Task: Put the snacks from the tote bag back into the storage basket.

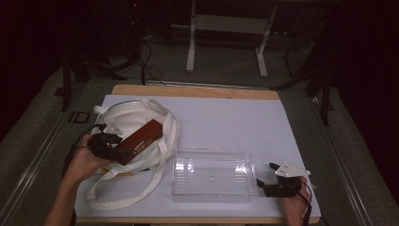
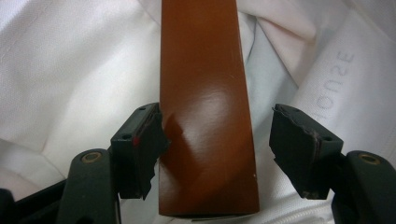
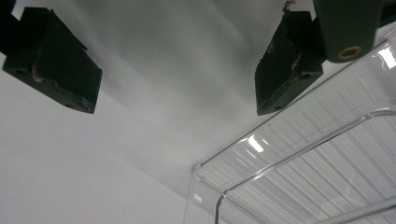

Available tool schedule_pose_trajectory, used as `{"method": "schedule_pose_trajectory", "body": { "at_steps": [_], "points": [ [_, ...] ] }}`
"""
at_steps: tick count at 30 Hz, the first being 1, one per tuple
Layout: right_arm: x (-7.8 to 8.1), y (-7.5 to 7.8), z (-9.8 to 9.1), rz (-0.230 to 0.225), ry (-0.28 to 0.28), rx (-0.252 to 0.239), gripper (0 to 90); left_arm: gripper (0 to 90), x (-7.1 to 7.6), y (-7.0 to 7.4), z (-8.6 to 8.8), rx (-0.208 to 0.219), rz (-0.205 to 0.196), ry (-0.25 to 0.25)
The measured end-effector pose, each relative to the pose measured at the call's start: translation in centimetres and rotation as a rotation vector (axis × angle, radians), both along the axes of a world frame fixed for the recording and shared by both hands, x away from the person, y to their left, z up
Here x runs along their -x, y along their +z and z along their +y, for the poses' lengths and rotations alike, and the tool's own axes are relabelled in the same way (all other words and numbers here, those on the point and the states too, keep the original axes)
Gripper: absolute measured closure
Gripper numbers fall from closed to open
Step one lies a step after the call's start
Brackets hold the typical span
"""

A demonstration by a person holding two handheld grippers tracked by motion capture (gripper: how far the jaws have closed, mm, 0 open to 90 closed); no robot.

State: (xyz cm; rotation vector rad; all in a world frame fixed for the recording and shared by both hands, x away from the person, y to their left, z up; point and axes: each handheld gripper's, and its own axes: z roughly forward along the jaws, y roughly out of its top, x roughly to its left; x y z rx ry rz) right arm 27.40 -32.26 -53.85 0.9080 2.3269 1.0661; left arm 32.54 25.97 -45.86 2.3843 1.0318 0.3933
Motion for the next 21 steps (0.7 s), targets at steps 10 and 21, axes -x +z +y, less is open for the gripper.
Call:
{"method": "schedule_pose_trajectory", "body": {
  "at_steps": [10,21],
  "points": [
    [0.0,0.0,0.0,0.001,0.001,0.000,14.8,35.5,-0.8,-0.4,0.0,-0.060,0.058,-0.004],
    [0.0,0.0,0.0,0.003,0.003,0.000,14.8,36.3,-2.0,-0.8,-0.6,-0.117,0.163,-0.034]
  ]
}}
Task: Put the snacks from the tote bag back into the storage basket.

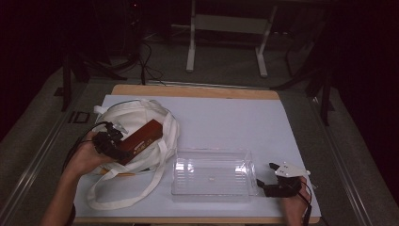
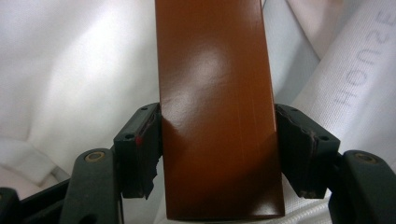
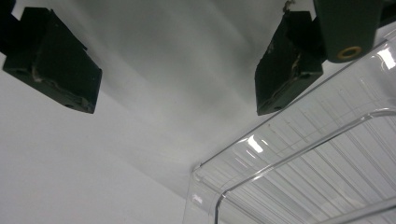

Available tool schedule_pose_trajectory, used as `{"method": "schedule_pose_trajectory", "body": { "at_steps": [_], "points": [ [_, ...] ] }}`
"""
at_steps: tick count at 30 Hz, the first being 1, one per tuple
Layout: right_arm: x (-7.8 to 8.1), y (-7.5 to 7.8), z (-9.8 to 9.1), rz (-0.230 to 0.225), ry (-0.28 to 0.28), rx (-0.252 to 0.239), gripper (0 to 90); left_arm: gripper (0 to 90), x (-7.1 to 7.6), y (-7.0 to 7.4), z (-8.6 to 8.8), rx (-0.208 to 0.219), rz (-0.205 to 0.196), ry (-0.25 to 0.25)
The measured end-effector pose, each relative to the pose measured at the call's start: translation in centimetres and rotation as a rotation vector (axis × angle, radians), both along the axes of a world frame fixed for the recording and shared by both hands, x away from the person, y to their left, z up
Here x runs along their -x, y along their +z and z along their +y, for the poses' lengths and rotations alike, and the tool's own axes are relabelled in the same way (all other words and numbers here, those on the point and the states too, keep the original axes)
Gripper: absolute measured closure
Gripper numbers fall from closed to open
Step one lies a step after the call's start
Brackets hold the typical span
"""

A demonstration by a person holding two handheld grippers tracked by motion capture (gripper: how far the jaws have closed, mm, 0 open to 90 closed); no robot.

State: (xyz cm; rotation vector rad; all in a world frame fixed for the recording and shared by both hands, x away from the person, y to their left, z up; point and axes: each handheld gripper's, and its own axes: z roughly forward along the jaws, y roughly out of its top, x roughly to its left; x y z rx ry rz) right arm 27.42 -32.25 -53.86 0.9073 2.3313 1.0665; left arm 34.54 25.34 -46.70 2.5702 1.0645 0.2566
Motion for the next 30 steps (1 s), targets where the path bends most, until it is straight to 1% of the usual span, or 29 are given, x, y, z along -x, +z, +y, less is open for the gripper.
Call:
{"method": "schedule_pose_trajectory", "body": {
  "at_steps": [5,8,12,13,16,19,22,25,30],
  "points": [
    [0.0,0.0,0.0,0.000,0.001,0.000,14.8,36.5,-0.6,-0.3,-0.5,-0.045,0.057,-0.012],
    [0.0,0.0,0.0,-0.001,0.002,0.000,14.7,37.6,-0.9,-0.5,-0.7,-0.056,0.092,-0.017],
    [0.0,0.0,0.0,0.000,0.003,0.000,14.8,38.1,-1.1,-0.6,-0.8,-0.062,0.114,-0.012],
    [0.0,0.0,0.0,0.000,0.003,0.000,14.8,38.1,-1.2,-0.8,-0.9,-0.074,0.128,-0.013],
    [0.0,0.0,0.0,0.001,0.003,0.000,14.8,38.1,-1.3,-1.3,-1.2,-0.103,0.148,-0.019],
    [0.0,0.0,0.0,0.000,0.004,0.000,14.8,38.0,-1.3,-1.8,-1.5,-0.130,0.156,-0.021],
    [0.0,0.0,0.0,0.000,0.004,0.000,14.8,38.0,-1.3,-2.1,-1.6,-0.144,0.164,-0.019],
    [0.0,0.0,0.0,0.000,0.004,0.000,14.8,38.1,-1.4,-2.3,-1.6,-0.147,0.176,-0.015],
    [0.0,0.0,0.0,0.000,0.004,0.001,14.8,38.7,-1.4,-2.4,-1.6,-0.148,0.177,-0.019]
  ]
}}
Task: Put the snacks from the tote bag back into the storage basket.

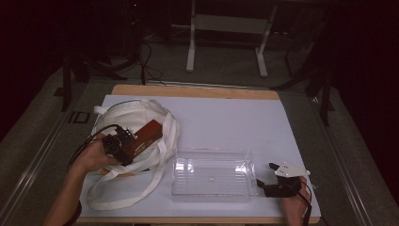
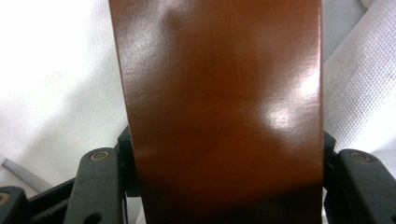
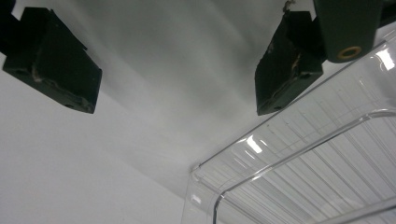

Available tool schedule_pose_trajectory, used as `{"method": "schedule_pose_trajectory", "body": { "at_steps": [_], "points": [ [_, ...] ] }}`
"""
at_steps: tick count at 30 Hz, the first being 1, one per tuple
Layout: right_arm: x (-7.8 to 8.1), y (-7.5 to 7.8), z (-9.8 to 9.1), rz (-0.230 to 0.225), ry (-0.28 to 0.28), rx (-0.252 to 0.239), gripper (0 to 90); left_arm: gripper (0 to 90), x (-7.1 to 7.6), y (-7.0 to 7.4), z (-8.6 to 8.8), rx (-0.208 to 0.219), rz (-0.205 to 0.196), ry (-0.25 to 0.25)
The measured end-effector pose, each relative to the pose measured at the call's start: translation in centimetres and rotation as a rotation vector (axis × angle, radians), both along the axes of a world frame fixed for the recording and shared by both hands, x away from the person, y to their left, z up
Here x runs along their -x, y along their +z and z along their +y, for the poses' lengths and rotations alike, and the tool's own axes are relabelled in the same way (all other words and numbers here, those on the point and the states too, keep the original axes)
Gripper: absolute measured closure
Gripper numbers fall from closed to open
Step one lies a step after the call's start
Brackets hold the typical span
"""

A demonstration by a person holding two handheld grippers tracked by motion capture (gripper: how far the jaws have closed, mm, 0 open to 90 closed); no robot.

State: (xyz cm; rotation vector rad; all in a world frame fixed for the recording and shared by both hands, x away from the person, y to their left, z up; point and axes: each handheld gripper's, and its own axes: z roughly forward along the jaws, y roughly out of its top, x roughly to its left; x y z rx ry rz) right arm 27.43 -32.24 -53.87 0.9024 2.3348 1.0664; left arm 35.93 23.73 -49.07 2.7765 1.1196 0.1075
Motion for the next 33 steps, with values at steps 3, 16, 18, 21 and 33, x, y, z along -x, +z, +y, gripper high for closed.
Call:
{"method": "schedule_pose_trajectory", "body": {
  "at_steps": [3,16,18,21,33],
  "points": [
    [0.0,0.0,0.0,0.000,0.000,0.000,14.8,39.2,0.0,0.0,0.0,-0.004,0.003,-0.002],
    [0.0,0.0,0.0,-0.001,0.001,0.002,14.7,42.3,0.4,0.4,-0.2,-0.043,-0.052,-0.052],
    [0.0,0.0,0.0,-0.001,0.001,0.002,14.8,42.4,0.5,0.3,-0.2,-0.048,-0.063,-0.059],
    [0.0,0.0,0.0,-0.001,0.002,0.002,14.8,42.6,0.5,0.4,-0.1,-0.045,-0.068,-0.063],
    [0.0,0.0,0.1,-0.001,0.005,0.005,14.8,43.3,0.9,1.6,0.2,-0.047,-0.094,-0.092]
  ]
}}
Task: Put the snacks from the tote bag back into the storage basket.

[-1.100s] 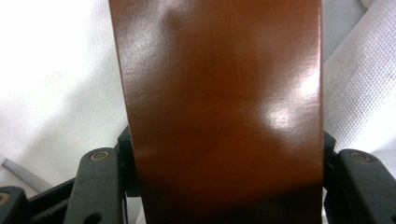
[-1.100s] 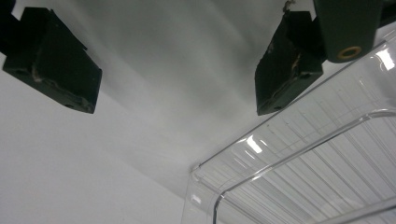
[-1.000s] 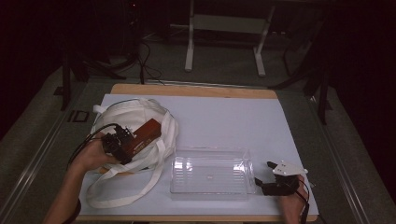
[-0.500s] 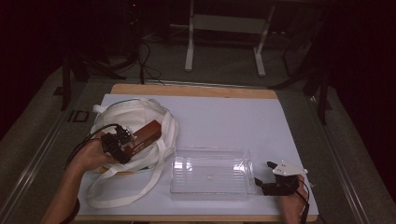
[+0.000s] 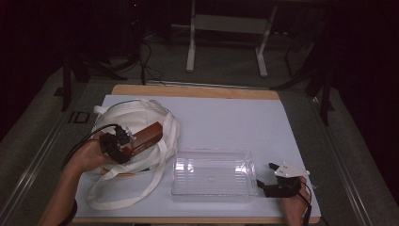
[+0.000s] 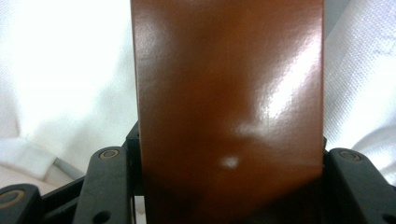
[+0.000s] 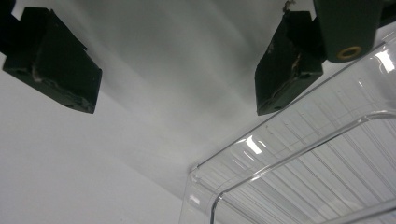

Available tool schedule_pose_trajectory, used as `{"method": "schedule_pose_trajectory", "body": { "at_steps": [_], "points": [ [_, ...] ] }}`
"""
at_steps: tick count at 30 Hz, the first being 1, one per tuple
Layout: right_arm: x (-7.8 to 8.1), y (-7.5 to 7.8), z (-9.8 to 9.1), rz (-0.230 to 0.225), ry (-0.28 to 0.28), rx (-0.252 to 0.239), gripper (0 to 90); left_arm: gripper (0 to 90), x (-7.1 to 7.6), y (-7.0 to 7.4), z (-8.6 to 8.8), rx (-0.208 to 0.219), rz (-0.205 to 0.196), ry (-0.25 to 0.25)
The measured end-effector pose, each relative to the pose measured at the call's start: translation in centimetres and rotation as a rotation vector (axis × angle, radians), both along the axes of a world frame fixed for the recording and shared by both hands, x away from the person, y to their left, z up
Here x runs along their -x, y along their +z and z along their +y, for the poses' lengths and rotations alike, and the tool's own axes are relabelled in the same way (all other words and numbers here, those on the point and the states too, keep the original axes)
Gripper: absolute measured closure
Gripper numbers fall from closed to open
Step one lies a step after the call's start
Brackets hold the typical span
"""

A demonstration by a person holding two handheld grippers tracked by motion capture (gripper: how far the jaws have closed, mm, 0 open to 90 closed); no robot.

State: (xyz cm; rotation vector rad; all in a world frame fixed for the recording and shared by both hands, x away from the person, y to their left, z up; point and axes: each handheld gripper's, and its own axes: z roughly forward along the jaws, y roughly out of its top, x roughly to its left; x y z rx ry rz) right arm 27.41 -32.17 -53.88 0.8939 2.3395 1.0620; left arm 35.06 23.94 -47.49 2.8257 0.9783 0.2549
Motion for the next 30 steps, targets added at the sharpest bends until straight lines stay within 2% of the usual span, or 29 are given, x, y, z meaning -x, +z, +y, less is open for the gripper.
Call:
{"method": "schedule_pose_trajectory", "body": {
  "at_steps": [8,10,18,21,24,30],
  "points": [
    [0.0,0.0,0.0,0.000,0.000,-0.001,14.8,43.7,0.1,1.0,0.3,0.001,-0.013,-0.009],
    [0.0,0.0,0.0,0.000,0.000,0.000,14.8,43.7,0.1,1.4,0.4,0.015,-0.017,-0.008],
    [0.0,0.0,0.0,0.001,0.000,-0.001,14.8,43.7,0.2,2.0,1.2,0.022,-0.020,-0.001],
    [0.0,0.0,0.0,0.002,0.000,0.000,14.8,43.7,0.4,2.4,1.9,0.048,-0.026,0.008],
    [0.0,0.0,0.0,0.002,-0.001,0.000,14.8,43.7,0.5,2.5,2.0,0.052,-0.024,0.011],
    [0.0,0.0,0.0,0.002,-0.001,0.001,14.7,43.7,0.7,3.3,3.0,0.083,-0.047,0.019]
  ]
}}
